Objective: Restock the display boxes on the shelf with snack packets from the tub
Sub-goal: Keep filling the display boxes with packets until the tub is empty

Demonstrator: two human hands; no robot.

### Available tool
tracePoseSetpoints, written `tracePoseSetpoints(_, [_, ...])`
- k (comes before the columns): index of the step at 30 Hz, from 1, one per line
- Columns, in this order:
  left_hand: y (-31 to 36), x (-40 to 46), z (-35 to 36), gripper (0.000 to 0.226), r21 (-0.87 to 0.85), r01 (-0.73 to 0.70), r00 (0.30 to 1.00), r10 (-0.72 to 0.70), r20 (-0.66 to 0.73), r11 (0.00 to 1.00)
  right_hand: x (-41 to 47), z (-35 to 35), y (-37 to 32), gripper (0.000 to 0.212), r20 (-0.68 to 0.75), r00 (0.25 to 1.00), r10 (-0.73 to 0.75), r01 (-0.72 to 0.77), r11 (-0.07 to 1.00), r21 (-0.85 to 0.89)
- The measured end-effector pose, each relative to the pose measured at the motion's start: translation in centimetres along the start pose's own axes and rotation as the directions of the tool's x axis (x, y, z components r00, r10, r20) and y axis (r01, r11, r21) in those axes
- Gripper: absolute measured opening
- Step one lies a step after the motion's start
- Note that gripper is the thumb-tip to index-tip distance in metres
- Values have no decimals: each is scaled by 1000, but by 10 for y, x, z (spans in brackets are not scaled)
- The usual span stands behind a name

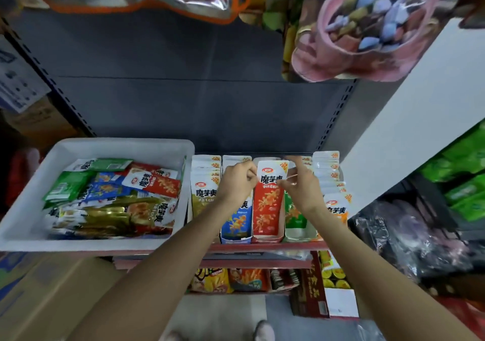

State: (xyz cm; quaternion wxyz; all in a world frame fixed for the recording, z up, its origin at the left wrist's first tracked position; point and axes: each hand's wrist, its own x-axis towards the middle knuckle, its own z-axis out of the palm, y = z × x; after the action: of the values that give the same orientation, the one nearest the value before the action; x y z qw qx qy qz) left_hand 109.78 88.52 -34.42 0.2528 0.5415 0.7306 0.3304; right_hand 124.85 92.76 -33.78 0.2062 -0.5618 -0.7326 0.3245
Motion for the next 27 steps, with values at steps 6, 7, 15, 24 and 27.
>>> tracePoseSetpoints(6, [5,3,3,33,171,-116,989,131,-75,978,4,2,3,29,93,988,-121,137,972,-190])
tracePoseSetpoints(7, [5,4,4,30,231,-140,986,158,-62,963,5,4,5,27,106,984,-144,166,954,-250])
tracePoseSetpoints(15, [-3,3,0,29,340,-207,978,187,91,917,2,11,-3,34,141,975,-171,209,919,-333])
tracePoseSetpoints(24, [-75,-32,-92,16,-37,67,952,-75,-297,997,-6,74,-100,29,277,843,-462,520,832,-196])
tracePoseSetpoints(27, [-115,-37,-130,17,-131,295,884,-323,-339,946,-9,116,-141,31,405,787,-465,565,807,-171])
